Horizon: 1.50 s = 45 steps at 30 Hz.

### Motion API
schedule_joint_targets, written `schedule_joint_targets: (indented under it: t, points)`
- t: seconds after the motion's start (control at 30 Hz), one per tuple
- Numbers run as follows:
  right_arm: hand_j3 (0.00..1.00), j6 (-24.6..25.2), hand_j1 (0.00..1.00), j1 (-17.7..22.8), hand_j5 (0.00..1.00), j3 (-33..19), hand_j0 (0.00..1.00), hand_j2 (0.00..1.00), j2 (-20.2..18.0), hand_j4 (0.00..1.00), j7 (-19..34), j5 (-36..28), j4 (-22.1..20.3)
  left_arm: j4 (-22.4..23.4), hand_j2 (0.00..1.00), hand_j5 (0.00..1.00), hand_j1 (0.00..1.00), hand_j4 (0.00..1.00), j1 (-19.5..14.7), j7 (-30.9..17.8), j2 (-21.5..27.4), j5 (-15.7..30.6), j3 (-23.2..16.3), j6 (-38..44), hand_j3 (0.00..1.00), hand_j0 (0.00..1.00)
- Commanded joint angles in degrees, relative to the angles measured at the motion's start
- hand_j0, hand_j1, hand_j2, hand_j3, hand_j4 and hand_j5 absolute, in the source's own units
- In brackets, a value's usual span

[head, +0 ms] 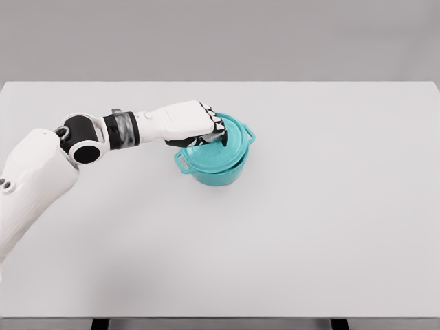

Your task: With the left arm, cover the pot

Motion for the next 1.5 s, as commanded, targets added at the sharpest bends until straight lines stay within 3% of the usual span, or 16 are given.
schedule_joint_targets:
  t: [0.0,1.47]
  points:
    - [1.00,0.00,1.00,0.00,1.00,0.01,1.00,1.00,0.01,1.00,0.01,0.02,0.02,0.13,0.56,0.56,0.56,0.56,0.00,-0.08,-0.08,0.15,0.05,0.08,0.56,0.56]
    - [1.00,0.00,1.00,0.00,1.00,0.01,1.00,1.00,0.01,1.00,0.01,0.02,0.02,0.84,0.67,0.67,0.67,0.67,-0.44,-0.08,-0.79,0.33,0.14,0.08,0.67,0.67]
